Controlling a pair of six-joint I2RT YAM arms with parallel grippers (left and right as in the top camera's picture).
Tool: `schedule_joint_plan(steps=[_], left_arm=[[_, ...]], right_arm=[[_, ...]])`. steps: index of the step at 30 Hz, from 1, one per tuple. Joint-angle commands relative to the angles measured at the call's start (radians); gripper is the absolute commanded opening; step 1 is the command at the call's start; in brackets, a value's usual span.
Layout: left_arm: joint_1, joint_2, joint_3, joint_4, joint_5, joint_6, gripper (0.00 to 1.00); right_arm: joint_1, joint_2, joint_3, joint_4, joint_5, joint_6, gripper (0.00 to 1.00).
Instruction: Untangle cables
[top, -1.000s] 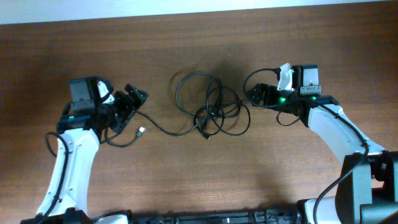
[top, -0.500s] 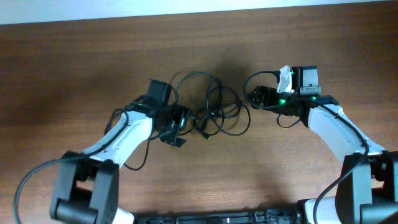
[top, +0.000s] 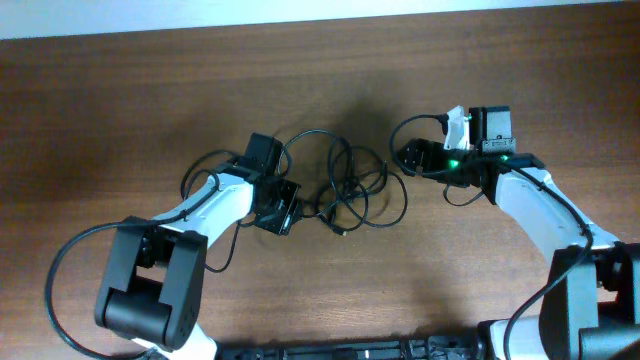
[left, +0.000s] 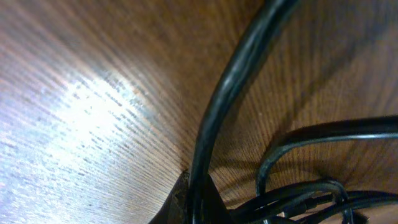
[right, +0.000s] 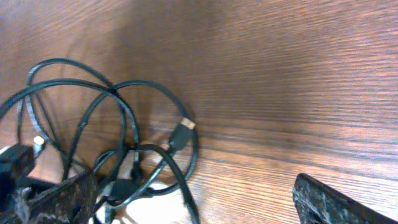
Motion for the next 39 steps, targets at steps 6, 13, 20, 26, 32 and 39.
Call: schedule_joint_plan(steps=[6, 13, 20, 26, 32, 39], left_arm=[[0.015, 0.01, 0.09, -0.01, -0.145, 0.4, 0.0], [0.015, 0.01, 0.179, -0.119, -0.299, 0.473, 0.0], [0.015, 0.01, 0.261, -0.179, -0.3, 0.494, 0.0], [0.015, 0.01, 0.261, -0.182, -0.299, 0.494, 0.0], [0.021, 0.008, 0.264, -0.193, -0.297, 0.504, 0.0], [0.178, -0.155, 0.299, -0.219, -0.385, 0.619, 0.0]], right_arm=[[0.005, -0.013, -0.001, 0.077, -0.283, 0.215, 0.99], [0.1, -0.013, -0.002, 0.158, -0.302, 0.282, 0.99], [0.398, -0.013, -0.002, 0.197, 0.083, 0.122, 1.0], [0.563, 0.074, -0.002, 0.241, 0.3, 0.055, 0.89], [0.578, 0.183, -0.001, 0.438, 0.342, 0.034, 0.04], [0.329, 0.0, -0.001, 0.154, 0.352, 0.037, 0.04]])
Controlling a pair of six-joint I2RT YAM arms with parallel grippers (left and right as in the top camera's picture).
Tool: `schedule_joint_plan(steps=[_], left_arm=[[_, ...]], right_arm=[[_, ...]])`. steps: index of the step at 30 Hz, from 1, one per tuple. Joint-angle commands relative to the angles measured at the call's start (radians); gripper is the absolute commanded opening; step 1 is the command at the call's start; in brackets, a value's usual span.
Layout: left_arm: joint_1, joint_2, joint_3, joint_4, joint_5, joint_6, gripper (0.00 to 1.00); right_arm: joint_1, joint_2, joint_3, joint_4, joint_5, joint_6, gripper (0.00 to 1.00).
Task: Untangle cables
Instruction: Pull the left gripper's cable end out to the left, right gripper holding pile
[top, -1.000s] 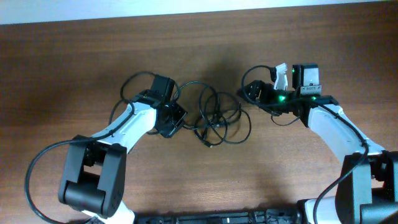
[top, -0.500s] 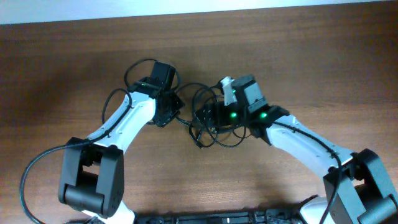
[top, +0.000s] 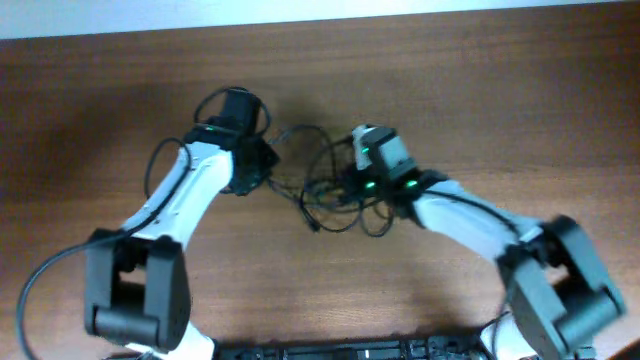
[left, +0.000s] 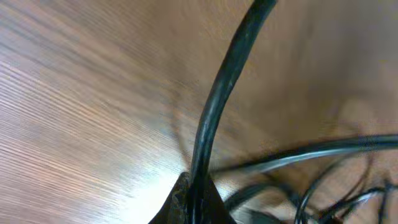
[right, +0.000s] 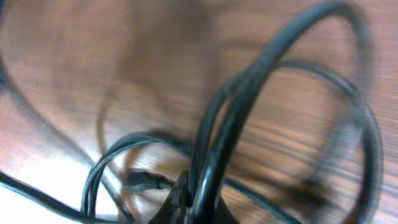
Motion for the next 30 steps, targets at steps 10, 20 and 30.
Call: schedule_joint_plan(steps=[10, 20, 30], left_arm=[[0.395, -0.48, 0.027, 0.089, -0.087, 0.054, 0.0], [0.442, -0.483, 0.027, 0.098, -0.104, 0.054, 0.0], [0.442, -0.483, 0.027, 0.07, -0.103, 0.054, 0.0]], right_arm=[[-0.643, -0.122, -0.001, -0.35, 0.034, -0.014, 0.04], [-0.826, -0.123, -0.001, -0.346, -0.361, -0.037, 0.32], [-0.711, -0.307, 0.119, -0.324, -0.476, -0.062, 0.92]])
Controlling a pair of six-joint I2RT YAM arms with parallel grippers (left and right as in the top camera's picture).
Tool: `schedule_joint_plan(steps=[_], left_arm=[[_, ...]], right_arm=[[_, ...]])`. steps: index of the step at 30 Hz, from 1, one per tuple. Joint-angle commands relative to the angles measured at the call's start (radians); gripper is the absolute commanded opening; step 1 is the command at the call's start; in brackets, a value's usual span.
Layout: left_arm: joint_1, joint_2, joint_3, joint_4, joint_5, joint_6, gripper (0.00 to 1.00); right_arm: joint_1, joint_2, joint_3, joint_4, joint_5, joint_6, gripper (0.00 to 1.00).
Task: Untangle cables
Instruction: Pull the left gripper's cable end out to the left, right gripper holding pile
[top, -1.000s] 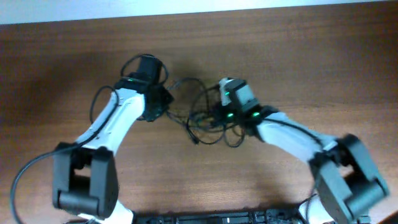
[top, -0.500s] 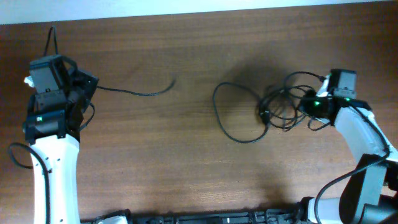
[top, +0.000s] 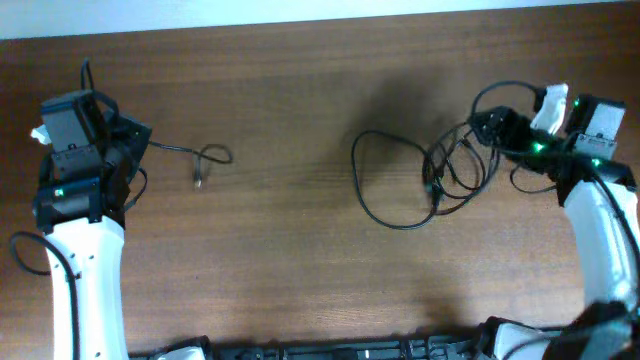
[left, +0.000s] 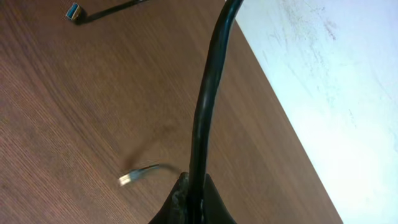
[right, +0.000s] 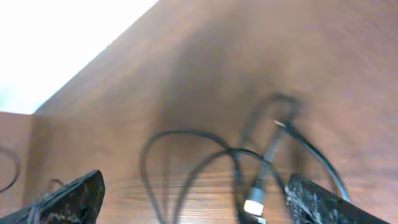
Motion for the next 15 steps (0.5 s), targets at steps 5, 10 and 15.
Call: schedule_joint_plan(steps=[5, 10, 15], left_arm=[[0.003, -0.015, 0.018, -0.01, -0.001, 0.017, 0.0], [0.003, -0.015, 0.018, -0.01, -0.123, 0.017, 0.0], [0.003, -0.015, 0.018, 0.004, -0.303, 0.017, 0.0]], right_arm=[[0.34, -0.008, 0.013, -0.001, 0.015, -0.014, 0.92], [0.515, -0.002, 0.009, -0.029, 0.206, -0.013, 0.99], [0.529, -0.002, 0.009, -0.031, 0.219, -0.013, 0.99]])
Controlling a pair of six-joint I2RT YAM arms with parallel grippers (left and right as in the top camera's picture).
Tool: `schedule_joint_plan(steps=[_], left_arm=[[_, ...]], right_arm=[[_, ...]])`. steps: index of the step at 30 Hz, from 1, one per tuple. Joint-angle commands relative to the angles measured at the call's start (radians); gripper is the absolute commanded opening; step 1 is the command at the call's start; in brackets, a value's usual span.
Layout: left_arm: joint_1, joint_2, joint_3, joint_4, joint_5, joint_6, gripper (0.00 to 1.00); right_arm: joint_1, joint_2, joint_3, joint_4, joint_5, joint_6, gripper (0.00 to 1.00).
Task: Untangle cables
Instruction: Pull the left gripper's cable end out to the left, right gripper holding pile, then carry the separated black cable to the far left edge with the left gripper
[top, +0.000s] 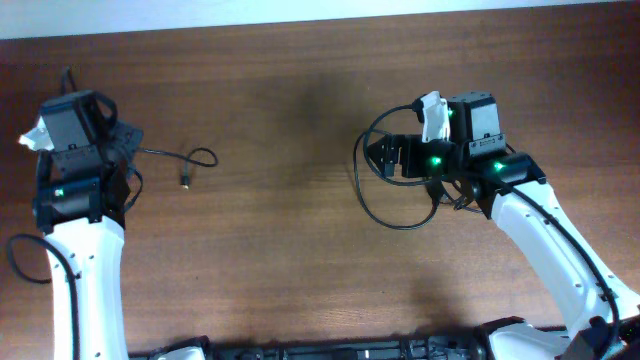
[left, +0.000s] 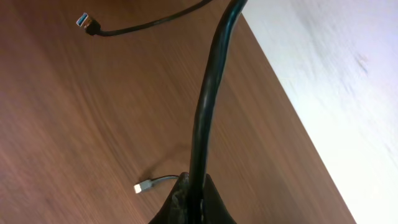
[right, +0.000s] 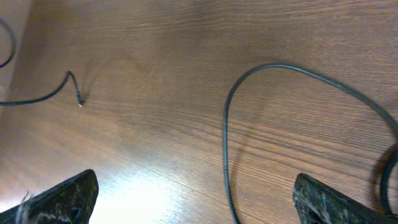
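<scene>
Two black cables lie apart on the wooden table. My left gripper (left: 193, 185) is shut on the thick left cable (left: 208, 106), which rises out of the jaws. Its USB plug (left: 87, 23) lies on the wood, and a small white plug (left: 142, 186) shows beside the jaws. In the overhead view the left gripper (top: 115, 140) is at the far left, and its cable (top: 200, 156) trails right. My right gripper (top: 385, 155) hangs open over the wide loop of the second cable (top: 395, 222), with the loop (right: 280, 68) between and beyond its fingers (right: 68, 196). That cable's bunched part is partly hidden under the right arm.
The table's far edge meets a white wall (left: 348, 74) close to the left gripper. Bare wood (top: 280, 200) separates the two cables. The left cable's free end (right: 78, 99) shows small in the right wrist view.
My right gripper, still open, has moved from the far right of the table leftward to above the second cable's loop. The left cable's free end has shifted slightly left. The left gripper holds as before.
Both cables lay tangled mid-table, my left gripper shut on one and the right open beside them. Then both grippers gripped cables at the heap. Then the cables lay apart, one drawn far left, the other released at the right. Now the right gripper is over its loop.
</scene>
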Motion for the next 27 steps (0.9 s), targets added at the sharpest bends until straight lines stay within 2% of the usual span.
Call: schedule_joint_plan(steps=[1, 5, 8, 9, 11, 12, 14, 17, 22, 24, 27], left_arm=[[0.003, -0.015, 0.018, 0.032, -0.152, 0.017, 0.0], [0.003, -0.011, 0.018, 0.102, -0.27, 0.017, 0.0], [0.003, 0.0, 0.018, 0.212, -0.428, 0.018, 0.0], [0.003, 0.002, 0.018, 0.246, -0.434, 0.053, 0.0], [0.003, 0.019, 0.018, 0.359, -0.433, 0.208, 0.0], [0.004, 0.05, 0.018, 0.492, -0.434, 0.392, 0.0], [0.017, 0.113, 0.018, 0.65, -0.438, 0.585, 0.0], [0.061, 0.231, 0.018, 0.864, -0.475, 0.772, 0.0], [0.126, 0.584, 0.021, 1.358, -0.474, 1.136, 0.0], [0.137, 0.695, 0.032, 1.422, -0.464, 1.145, 0.0], [0.142, 0.842, 0.037, 1.361, -0.444, 1.105, 0.0]], right_arm=[[0.005, 0.006, 0.003, 0.001, 0.032, -0.011, 0.99], [0.005, 0.006, 0.003, 0.0, 0.032, -0.011, 0.99], [0.005, 0.006, 0.003, 0.001, 0.032, -0.011, 0.99], [0.005, 0.006, 0.003, 0.001, 0.032, -0.011, 0.99], [0.005, 0.006, 0.003, 0.0, 0.032, -0.011, 0.99], [0.005, 0.006, 0.003, 0.0, 0.032, -0.011, 0.98], [0.005, 0.006, 0.003, 0.0, 0.032, -0.011, 0.99], [0.005, 0.006, 0.003, 0.0, 0.032, -0.011, 0.99], [0.005, 0.006, 0.003, 0.0, 0.032, -0.011, 0.99], [0.005, 0.006, 0.003, 0.0, 0.032, -0.011, 0.99], [0.005, 0.006, 0.003, 0.0, 0.032, -0.011, 0.99]])
